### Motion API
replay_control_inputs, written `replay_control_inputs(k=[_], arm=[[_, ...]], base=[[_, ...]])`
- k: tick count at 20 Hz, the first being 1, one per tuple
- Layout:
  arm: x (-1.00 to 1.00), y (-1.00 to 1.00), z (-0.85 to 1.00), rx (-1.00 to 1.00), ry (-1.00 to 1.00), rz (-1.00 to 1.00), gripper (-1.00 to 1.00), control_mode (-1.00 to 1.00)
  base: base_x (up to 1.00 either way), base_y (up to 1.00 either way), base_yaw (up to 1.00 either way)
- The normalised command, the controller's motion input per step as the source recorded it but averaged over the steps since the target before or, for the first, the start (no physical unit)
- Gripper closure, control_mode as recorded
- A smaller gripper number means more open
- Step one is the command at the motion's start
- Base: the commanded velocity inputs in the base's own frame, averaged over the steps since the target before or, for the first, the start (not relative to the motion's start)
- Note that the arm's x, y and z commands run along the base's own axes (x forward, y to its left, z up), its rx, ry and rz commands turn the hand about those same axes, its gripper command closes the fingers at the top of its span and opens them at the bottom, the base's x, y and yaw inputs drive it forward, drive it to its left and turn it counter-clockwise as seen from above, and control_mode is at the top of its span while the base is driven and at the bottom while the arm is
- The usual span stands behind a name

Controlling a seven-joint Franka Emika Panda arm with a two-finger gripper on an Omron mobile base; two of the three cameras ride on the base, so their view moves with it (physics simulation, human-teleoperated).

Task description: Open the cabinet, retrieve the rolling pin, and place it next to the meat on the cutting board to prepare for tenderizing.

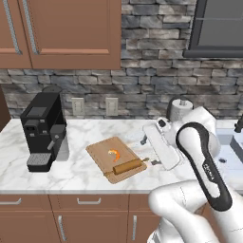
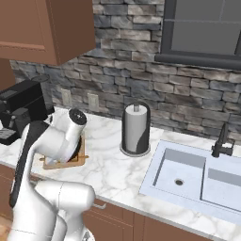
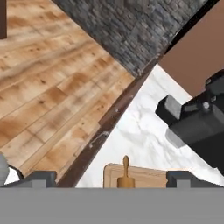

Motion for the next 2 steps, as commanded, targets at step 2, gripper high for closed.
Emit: replay_control_inputs(k=[2], arm=[[-0.58, 0.00, 0.67, 0.00, -0.03, 0.00, -1.00, -1.00]], base=[[0.00, 0.00, 0.00]])
